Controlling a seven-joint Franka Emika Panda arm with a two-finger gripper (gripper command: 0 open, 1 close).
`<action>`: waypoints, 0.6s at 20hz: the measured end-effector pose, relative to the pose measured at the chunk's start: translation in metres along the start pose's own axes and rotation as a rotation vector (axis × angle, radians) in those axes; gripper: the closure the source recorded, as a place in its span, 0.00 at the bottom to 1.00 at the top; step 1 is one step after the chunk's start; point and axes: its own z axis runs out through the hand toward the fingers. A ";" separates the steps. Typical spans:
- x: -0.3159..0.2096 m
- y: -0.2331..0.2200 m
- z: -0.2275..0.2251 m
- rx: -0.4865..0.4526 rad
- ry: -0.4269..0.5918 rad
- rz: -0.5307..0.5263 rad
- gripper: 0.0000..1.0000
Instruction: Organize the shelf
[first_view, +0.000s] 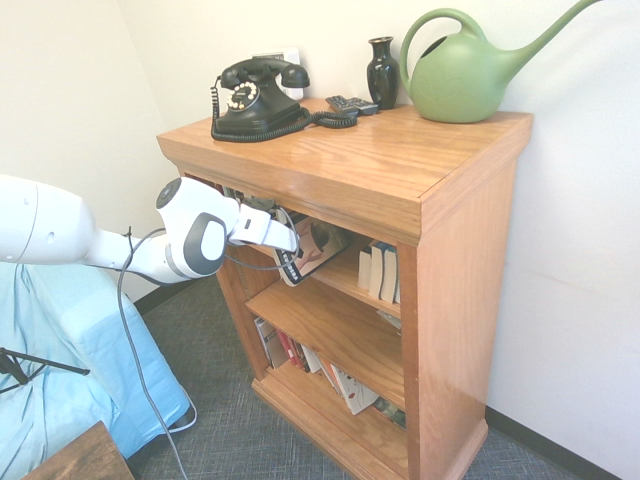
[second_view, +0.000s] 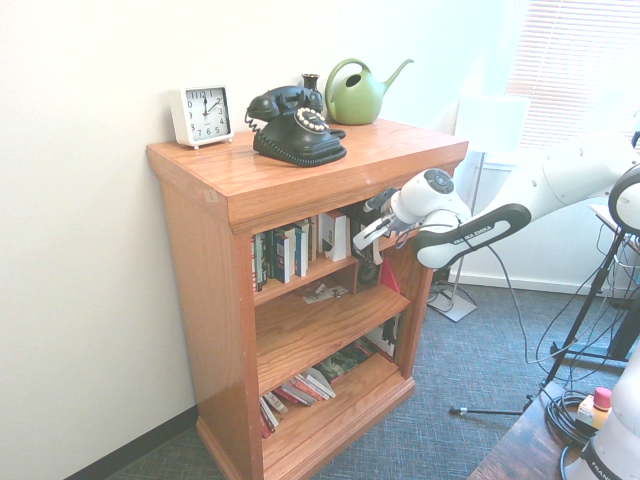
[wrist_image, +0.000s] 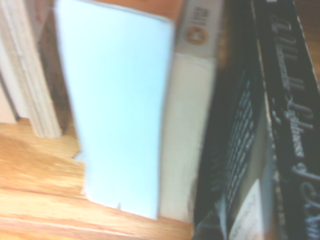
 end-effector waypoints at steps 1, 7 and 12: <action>-0.001 -0.002 -0.001 0.004 0.000 -0.007 0.00; -0.019 0.004 -0.017 -0.001 -0.005 -0.031 0.00; -0.041 0.026 -0.042 -0.001 -0.018 0.000 0.00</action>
